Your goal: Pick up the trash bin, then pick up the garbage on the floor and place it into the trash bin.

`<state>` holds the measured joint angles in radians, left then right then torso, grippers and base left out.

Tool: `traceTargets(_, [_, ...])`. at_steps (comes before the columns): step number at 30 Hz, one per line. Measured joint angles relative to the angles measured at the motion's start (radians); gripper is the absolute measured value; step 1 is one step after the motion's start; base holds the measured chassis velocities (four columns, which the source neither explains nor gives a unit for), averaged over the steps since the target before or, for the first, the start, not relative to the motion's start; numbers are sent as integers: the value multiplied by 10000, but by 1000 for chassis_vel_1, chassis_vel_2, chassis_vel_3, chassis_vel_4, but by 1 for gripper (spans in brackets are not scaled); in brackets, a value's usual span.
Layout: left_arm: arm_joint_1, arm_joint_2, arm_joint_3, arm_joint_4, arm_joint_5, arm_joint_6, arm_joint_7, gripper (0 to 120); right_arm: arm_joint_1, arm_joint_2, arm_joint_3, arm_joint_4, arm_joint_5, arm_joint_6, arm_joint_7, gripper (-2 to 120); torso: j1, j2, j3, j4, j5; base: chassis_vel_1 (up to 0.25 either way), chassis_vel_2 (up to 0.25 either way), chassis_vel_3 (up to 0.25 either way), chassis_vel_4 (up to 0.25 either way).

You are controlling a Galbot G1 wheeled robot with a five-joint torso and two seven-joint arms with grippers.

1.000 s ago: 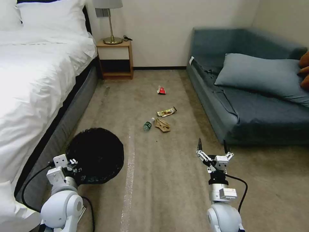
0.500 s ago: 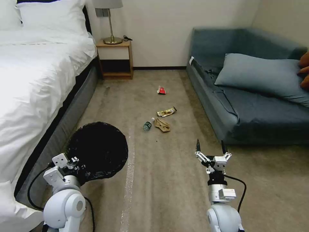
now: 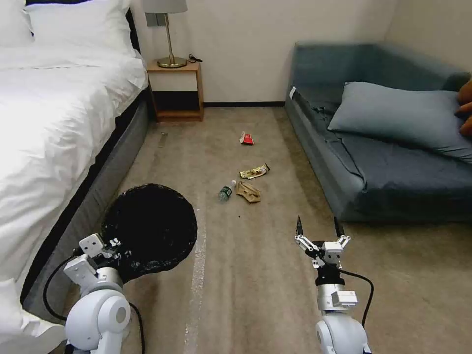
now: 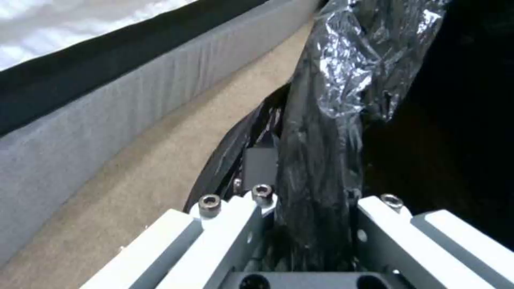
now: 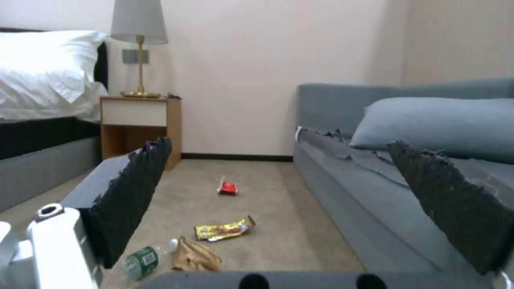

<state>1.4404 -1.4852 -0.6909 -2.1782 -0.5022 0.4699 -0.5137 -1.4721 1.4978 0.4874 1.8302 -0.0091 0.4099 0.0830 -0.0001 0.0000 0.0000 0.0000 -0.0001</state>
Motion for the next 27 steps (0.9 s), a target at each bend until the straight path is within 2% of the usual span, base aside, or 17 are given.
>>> traceTargets(6, [-48, 8, 1, 8, -57, -52, 40, 1, 27, 39, -7, -64, -38, 22, 9, 100, 0, 0, 0, 1, 0, -72, 80, 80, -86])
traceTargets(10, [-97, 12, 16, 6, -428, -188, 72, 1, 21, 32, -7, -71, -71, 62, 8, 100, 0, 0, 0, 0, 0, -87, 77, 86, -84])
traceTargets(22, [-192, 71, -91, 193, -195, -497, 222, 1, -58, 75, -12, -6, -211, 88, 142, 100, 1, 0, 1, 0, 0, -87, 81, 89, -81])
traceTargets(27, [-232, 77, -64, 220, -423, -604, 217, 1, -82, 87, -11, 0, -229, 161, 146, 100, 0, 0, 0, 0, -1, -70, 88, 80, -79])
